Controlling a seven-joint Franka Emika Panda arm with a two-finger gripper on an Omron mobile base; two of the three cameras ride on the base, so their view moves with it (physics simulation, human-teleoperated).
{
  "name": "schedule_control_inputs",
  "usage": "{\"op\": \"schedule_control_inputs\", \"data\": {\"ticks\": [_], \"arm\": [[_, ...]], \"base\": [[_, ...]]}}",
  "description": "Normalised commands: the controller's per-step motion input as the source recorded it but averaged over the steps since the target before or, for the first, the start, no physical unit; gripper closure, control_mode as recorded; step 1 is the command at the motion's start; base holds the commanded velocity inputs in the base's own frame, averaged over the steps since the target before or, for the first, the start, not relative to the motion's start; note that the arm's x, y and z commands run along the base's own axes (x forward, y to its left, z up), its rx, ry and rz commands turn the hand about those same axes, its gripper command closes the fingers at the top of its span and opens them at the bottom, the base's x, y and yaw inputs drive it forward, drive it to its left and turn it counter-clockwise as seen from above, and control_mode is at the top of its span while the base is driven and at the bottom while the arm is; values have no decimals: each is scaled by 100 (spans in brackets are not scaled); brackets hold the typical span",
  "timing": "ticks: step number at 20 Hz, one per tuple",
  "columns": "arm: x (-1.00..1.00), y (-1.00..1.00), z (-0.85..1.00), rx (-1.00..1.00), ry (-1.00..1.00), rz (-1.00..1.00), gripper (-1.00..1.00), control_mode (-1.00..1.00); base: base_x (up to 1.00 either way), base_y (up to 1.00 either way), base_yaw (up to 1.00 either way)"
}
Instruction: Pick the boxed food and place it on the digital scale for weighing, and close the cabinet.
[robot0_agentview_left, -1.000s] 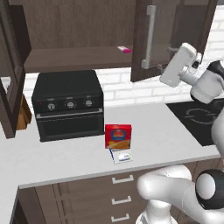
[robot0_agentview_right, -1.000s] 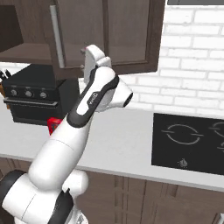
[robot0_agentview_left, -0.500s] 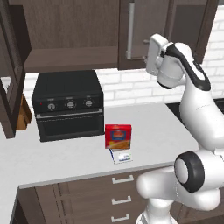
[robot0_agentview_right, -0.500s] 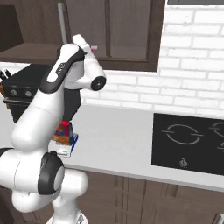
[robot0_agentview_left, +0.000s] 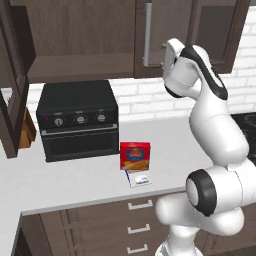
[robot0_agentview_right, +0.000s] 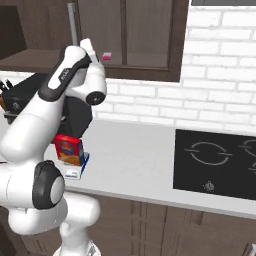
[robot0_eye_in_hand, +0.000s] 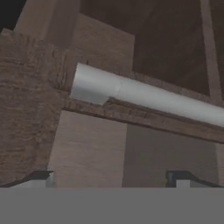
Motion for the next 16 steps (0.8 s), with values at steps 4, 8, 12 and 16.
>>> {"op": "schedule_control_inputs", "data": {"ticks": [4, 8, 12, 16], "arm": [[-39, -3, 10, 4, -12, -2, -100, -100], [-100, 0, 37, 9, -4, 0, -100, -100], [-100, 0, 26, 3, -2, 0, -100, -100], [-100, 1, 26, 2, -1, 0, -100, -100]], "base": [[0, 0, 0], [0, 0, 0], [0, 0, 0], [0, 0, 0]]}}
